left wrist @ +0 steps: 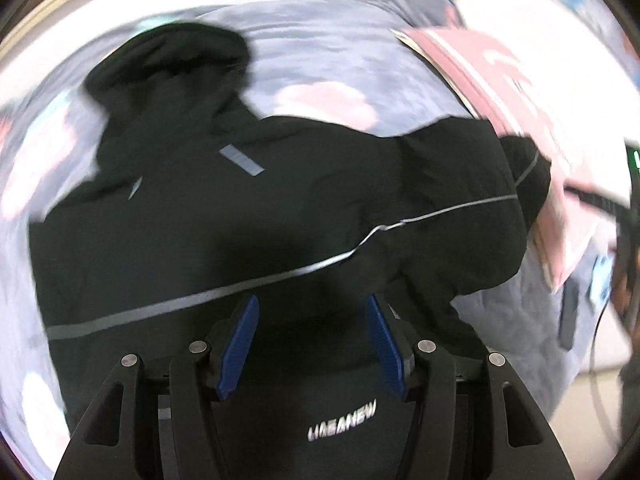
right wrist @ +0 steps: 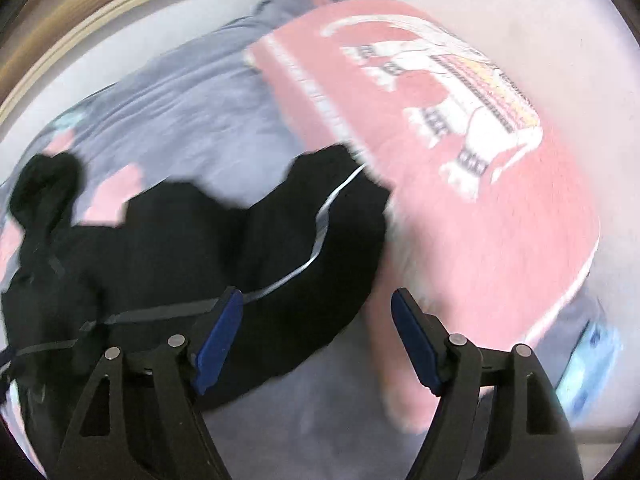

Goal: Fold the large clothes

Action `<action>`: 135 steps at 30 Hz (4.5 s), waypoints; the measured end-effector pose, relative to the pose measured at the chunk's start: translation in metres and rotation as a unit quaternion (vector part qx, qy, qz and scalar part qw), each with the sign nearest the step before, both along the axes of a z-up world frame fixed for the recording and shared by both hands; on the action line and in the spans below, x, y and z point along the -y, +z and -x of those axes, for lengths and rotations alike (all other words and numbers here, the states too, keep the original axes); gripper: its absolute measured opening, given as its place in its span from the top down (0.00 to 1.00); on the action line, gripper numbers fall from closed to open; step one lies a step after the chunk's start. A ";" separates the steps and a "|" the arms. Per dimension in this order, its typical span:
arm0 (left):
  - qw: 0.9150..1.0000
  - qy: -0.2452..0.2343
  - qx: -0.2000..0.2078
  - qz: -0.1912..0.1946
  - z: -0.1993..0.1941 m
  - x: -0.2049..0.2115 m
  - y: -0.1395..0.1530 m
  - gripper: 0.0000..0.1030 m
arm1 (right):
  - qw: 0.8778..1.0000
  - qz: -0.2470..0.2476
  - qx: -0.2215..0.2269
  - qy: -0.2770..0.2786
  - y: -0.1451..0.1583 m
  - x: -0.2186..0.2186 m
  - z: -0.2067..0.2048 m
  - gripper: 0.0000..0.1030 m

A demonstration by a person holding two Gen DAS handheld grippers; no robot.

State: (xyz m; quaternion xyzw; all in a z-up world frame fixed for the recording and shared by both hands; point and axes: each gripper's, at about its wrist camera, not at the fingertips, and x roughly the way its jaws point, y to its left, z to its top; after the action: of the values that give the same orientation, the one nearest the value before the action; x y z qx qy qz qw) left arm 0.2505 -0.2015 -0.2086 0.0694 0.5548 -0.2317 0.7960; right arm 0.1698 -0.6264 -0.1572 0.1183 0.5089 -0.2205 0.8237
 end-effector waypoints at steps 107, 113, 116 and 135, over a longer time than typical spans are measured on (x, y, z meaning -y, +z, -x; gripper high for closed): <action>0.960 0.201 -0.042 0.191 -0.091 -0.267 -0.052 0.84 | 0.973 -0.052 -0.075 0.211 -0.088 -0.290 -0.108 0.33; 0.949 0.247 -0.050 0.191 -0.062 -0.326 -0.032 0.84 | 0.967 -0.063 -0.068 0.238 -0.096 -0.315 -0.129 0.33; 0.946 0.261 -0.116 0.151 -0.061 -0.330 -0.078 0.82 | 0.963 -0.049 -0.082 0.252 -0.121 -0.337 -0.143 0.34; 0.968 0.200 0.004 0.153 -0.023 -0.312 0.006 0.52 | 0.952 -0.040 -0.056 0.297 -0.096 -0.368 -0.109 0.27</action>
State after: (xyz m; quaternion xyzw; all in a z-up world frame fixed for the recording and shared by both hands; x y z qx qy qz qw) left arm 0.2736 0.1105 -0.2029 -0.1648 0.5118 -0.1494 0.8298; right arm 0.2792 -0.2587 -0.2528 -0.0177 0.5745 0.0485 0.8169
